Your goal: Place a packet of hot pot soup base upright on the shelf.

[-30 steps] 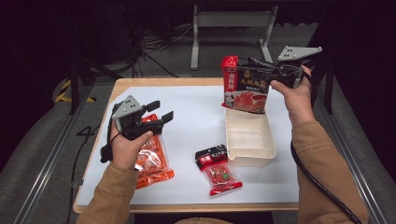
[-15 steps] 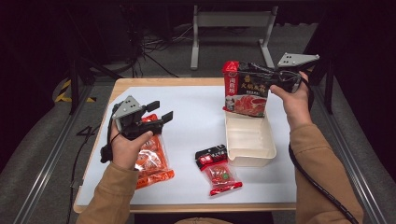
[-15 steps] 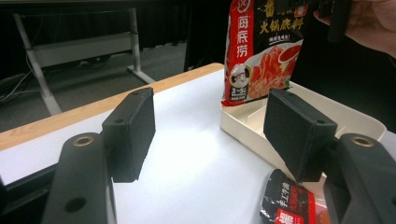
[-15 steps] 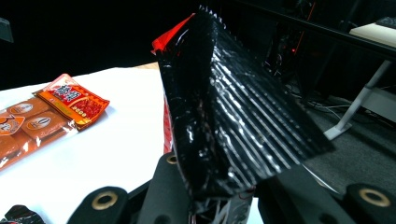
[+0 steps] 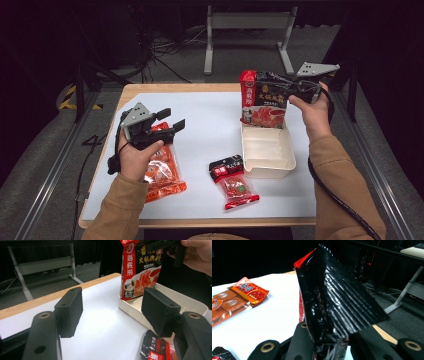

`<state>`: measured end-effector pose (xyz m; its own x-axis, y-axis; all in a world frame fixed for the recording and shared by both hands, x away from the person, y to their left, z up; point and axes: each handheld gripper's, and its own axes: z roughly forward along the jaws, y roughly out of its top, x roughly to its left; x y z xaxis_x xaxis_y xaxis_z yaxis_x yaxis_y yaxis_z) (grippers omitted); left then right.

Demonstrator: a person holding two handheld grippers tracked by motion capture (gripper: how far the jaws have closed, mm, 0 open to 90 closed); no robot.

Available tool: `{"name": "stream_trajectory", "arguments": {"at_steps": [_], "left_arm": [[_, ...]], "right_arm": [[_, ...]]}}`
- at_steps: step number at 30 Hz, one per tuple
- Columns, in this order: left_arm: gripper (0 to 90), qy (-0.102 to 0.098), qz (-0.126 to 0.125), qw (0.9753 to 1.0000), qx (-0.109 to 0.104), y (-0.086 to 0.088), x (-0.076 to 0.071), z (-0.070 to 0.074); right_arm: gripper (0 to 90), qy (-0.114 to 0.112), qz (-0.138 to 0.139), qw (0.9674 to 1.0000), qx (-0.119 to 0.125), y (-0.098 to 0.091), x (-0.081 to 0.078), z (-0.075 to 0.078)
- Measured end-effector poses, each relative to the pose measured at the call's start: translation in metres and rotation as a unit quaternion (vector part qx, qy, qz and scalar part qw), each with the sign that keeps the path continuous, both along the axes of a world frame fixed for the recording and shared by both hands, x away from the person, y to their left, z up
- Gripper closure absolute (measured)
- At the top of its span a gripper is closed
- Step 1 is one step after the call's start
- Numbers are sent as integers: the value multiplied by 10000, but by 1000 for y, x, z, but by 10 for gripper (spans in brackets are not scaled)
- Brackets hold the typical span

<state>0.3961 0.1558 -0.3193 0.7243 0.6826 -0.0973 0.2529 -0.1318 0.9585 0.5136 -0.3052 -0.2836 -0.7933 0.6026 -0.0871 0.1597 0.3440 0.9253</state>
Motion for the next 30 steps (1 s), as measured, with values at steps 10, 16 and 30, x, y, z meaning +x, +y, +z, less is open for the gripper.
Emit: {"name": "stream_trajectory", "arguments": {"at_steps": [10, 16, 30], "left_arm": [[340, 24, 17, 10000, 14, 0, 1, -1], [340, 34, 10, 10000, 21, 0, 1, -1], [337, 58, 12, 10000, 56, 0, 1, -2]], "right_arm": [[769, 40, -4, 10000, 15, -2, -2, -8], [760, 93, -13, 10000, 19, -1, -2, -12], [736, 409, -186, 9989, 150, -14, -5, -39]]}}
